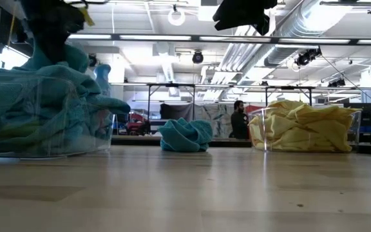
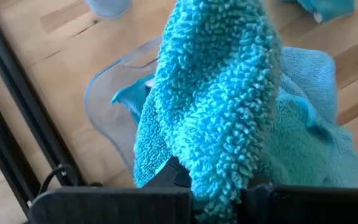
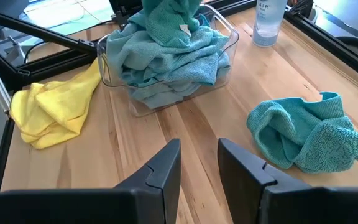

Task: Sort microfiber towel by color & place in baskets
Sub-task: Put the blue microfiber cloth into the left transparent bin

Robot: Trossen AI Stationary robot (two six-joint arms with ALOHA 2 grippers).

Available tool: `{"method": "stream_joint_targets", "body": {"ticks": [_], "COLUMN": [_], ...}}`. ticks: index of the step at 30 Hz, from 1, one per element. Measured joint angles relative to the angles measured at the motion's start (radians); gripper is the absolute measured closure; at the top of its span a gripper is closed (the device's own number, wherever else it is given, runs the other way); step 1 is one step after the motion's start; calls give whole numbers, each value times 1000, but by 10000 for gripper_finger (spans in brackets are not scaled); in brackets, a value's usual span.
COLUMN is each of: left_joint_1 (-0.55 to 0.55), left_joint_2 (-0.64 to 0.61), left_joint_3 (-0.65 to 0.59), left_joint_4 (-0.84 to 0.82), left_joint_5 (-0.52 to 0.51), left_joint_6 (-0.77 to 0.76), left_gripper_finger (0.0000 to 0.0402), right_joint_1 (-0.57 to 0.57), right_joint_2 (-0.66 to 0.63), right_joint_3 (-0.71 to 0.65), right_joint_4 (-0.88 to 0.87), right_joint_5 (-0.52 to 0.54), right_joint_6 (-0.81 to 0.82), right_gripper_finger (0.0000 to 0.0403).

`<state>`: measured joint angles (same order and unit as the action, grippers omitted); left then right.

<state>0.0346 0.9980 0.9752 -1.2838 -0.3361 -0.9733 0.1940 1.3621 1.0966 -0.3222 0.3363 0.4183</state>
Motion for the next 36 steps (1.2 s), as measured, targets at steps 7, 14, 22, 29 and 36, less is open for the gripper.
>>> {"method": "stream_joint_targets", "body": {"ticks": [7,14,22,29,36], "left_joint_1": [152,250,261,261,274], "left_joint_2": [112,162,248,309,279], "left_joint_3": [-34,-179,-246,-262,-243], "left_joint_4": [102,327,431,472,447], "left_joint_5": [100,220,219,243,241], "left_joint_6": [168,218,219,216,216], "left_gripper_finger": [401,401,386,343,290], "right_joint_1": [0,0,0,0,0], "right_joint_2": [0,0,0,0,0], "right_joint_3": [0,0,0,0,0], "right_joint_4": [-4,-13,-50,-55,-55], "right_joint_5": [0,-1,-3,-3,-3], "right_joint_6": [10,33,59,72,71], "right_gripper_finger": [302,302,302,302,302]}}
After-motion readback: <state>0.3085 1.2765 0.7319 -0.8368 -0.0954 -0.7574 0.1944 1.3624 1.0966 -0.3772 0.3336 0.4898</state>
